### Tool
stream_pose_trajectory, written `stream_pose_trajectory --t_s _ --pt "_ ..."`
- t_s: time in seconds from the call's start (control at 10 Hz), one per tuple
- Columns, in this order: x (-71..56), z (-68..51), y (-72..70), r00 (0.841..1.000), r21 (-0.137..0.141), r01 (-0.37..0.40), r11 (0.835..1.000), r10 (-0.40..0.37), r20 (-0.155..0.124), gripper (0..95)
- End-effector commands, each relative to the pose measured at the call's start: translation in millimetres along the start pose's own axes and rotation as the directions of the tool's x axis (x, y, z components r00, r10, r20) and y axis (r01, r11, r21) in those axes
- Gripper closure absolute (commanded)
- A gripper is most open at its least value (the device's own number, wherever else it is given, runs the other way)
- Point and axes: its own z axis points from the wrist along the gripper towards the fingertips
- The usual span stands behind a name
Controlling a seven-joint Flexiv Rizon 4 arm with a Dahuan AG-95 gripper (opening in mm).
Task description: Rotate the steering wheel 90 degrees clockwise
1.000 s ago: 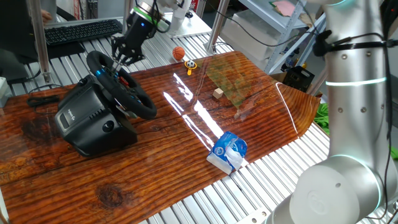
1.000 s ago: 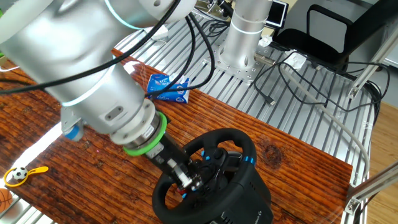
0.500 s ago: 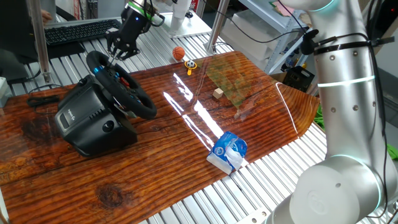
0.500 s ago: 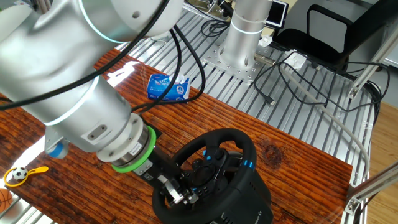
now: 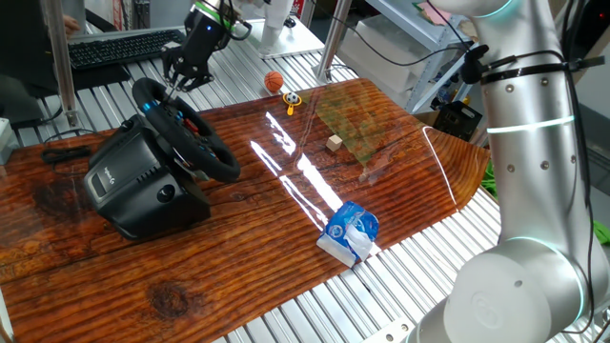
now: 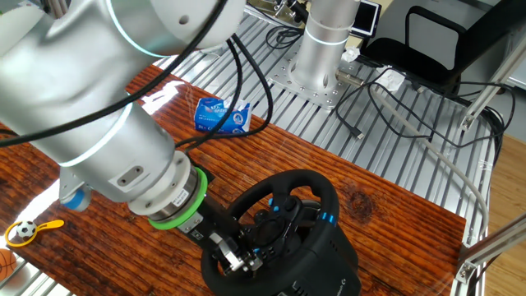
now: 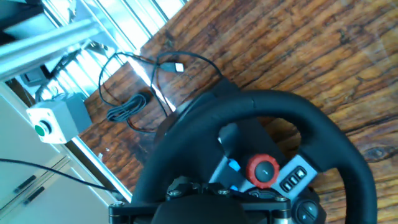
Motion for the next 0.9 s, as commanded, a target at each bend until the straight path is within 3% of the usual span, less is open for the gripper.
stream_pose_trajectory --t_s 0.1,0.5,0.9 --pt "-4.6 3.3 -0.9 1.0 0.021 0.018 1.0 -0.019 0.025 95.0" --pt "-19.6 2.0 -3.5 0.998 0.047 0.052 0.998 -0.054 0.045 95.0" --pt "-25.5 10.6 -13.0 0.995 0.045 0.076 0.996 -0.078 0.054 95.0"
